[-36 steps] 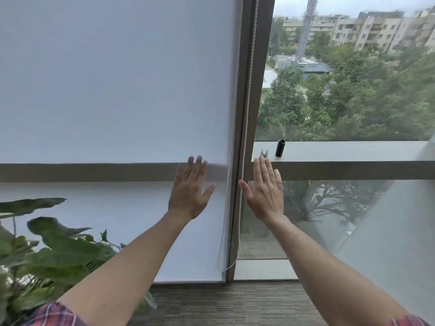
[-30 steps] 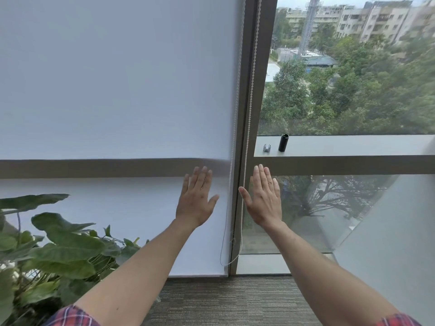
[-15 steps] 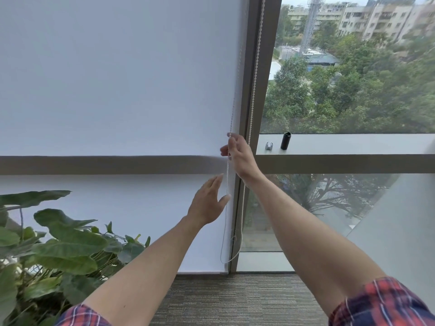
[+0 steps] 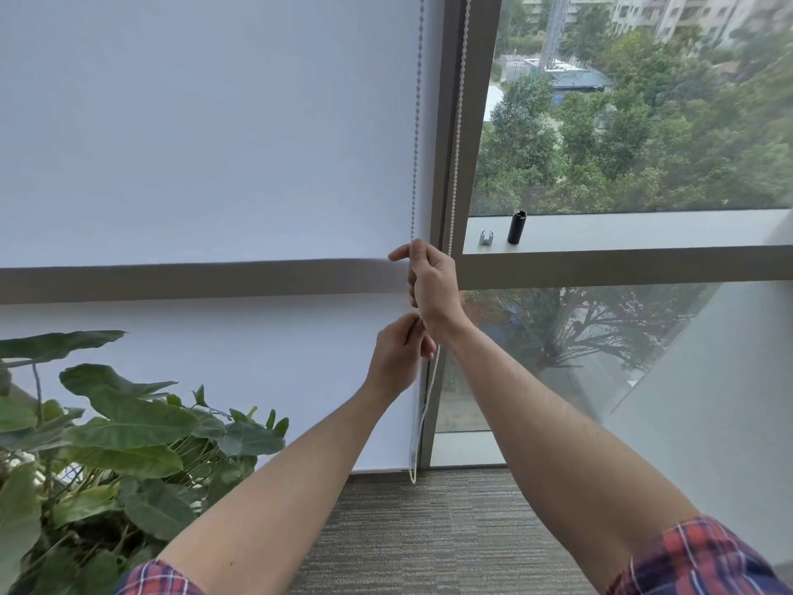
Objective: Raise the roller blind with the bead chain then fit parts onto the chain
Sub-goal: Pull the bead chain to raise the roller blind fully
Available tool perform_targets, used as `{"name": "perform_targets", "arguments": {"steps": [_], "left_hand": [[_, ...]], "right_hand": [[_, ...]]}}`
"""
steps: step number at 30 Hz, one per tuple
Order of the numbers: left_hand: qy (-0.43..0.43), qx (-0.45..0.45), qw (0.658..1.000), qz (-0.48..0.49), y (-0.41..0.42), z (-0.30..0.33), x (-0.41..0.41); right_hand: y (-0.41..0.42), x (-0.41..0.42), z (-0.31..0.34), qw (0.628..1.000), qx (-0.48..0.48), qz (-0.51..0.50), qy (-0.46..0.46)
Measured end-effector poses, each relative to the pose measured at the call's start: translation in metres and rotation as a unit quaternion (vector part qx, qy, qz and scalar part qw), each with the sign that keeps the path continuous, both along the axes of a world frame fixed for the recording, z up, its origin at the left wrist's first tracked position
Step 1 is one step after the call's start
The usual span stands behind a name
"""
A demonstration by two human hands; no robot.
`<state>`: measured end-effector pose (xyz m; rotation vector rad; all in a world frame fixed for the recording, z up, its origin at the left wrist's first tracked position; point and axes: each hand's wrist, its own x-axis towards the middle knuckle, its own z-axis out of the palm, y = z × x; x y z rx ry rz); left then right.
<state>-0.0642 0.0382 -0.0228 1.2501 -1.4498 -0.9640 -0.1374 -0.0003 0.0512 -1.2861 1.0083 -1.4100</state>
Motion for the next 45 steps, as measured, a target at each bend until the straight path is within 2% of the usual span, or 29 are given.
{"name": "perform_targets", "arguments": {"steps": [4,8,13,25,32,37,39,43,45], "left_hand": [[-0.055,0.01,0.998,-0.021,0.004,-0.012,0.002],[-0.069,0.014,0.997,-0.036,0.003,-0.012,0.005],[-0.125,-0.019,0.991,-0.047,0.007,-0.014,0.012],[-0.135,-0.023,0.989,-0.052,0.023,-0.032,0.011],[-0.171,0.028,0.982,-0.076,0.037,-0.057,0.006],[-0.151,0.088,0.98,-0.093,0.045,-0.062,-0.002],[-0.152,0.136,0.971,-0.122,0.045,-0.063,-0.002],[-0.219,0.192,0.932,-0.214,0.032,-0.052,0.021],[-0.205,0.194,0.939,-0.198,0.023,-0.038,0.033]], "right_hand": [[0.01,-0.003,-0.016,1.0,-0.01,-0.023,0.012],[0.015,0.0,-0.024,0.999,-0.021,-0.034,0.007],[0.017,0.0,-0.03,0.996,-0.043,-0.053,0.052],[0.031,-0.003,-0.06,0.996,-0.03,-0.065,0.051],[0.046,-0.011,-0.093,0.994,-0.004,-0.073,0.078],[0.05,-0.02,-0.105,0.993,0.014,-0.074,0.095],[0.053,-0.023,-0.112,0.992,0.018,-0.074,0.105],[0.06,-0.031,-0.126,0.992,0.032,-0.075,0.099],[0.063,-0.03,-0.13,0.992,0.042,-0.07,0.096]]}}
